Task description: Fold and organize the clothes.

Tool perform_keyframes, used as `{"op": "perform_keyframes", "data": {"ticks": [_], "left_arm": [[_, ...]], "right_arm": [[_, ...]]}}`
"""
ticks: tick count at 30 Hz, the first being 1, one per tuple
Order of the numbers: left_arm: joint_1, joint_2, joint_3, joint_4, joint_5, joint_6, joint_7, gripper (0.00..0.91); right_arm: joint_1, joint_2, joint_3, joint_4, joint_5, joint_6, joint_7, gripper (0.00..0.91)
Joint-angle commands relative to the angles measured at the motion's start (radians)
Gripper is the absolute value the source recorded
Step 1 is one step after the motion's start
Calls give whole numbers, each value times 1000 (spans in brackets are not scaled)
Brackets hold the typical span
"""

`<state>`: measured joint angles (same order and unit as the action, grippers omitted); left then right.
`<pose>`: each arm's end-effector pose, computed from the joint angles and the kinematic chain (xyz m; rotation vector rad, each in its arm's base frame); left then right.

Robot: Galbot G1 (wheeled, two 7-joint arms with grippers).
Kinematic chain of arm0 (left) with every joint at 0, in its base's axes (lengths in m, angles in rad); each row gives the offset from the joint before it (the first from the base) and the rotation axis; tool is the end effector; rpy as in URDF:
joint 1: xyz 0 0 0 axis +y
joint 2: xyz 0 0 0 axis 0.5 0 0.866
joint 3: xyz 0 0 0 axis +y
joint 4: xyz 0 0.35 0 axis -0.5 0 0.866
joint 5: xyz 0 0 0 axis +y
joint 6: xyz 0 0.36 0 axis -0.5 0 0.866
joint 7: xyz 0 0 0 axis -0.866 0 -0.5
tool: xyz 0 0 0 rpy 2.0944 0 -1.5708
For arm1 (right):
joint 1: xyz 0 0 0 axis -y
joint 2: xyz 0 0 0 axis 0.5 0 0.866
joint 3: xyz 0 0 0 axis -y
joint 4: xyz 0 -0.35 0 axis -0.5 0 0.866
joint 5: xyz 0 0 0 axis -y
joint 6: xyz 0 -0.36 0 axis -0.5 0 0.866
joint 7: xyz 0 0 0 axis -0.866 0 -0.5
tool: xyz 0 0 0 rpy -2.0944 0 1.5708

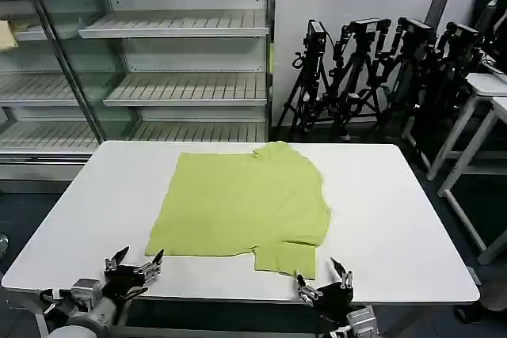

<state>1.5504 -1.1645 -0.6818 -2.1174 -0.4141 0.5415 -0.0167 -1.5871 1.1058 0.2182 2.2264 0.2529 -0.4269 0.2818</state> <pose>0.2031 0.1089 -0.2608 -0.0796 -2.6579 -0.0556 0.1537 0.0182 -0.2730 0.3175 -2.6963 0.1845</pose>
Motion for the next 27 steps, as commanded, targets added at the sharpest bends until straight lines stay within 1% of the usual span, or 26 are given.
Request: {"op": "perform_keyframes", "data": {"ticks": [1, 7, 8, 9, 10, 11, 16, 27], "left_arm": [[-16, 0, 5, 20, -53, 35, -31, 907], [-29, 0, -5, 27, -78, 35, -45, 907], [-30, 0, -5, 28, -77, 35, -46, 333], [-30, 1, -5, 37, -71, 35, -45, 121], [-29, 2, -4, 40, -64, 35, -45, 10], [-27, 1, -4, 42, -57, 35, -43, 10], [-20, -2, 2, 32, -43, 34, -25, 10], [-23, -8, 10, 23, -38, 32, -9, 10]], "right_arm": [[-15, 0, -7, -2, 6, -24, 8, 907], [-2, 7, -17, -4, 19, -23, 14, 907], [0, 8, -19, -6, 19, -23, 15, 655], [4, 9, -21, -10, 20, -24, 15, 343], [5, 10, -23, -12, 21, -26, 15, 60], [7, 11, -22, -14, 21, -26, 16, 0], [9, 13, -18, -7, 54, -30, 9, 0], [8, 11, -19, 2, 60, -25, 7, 0]]}}
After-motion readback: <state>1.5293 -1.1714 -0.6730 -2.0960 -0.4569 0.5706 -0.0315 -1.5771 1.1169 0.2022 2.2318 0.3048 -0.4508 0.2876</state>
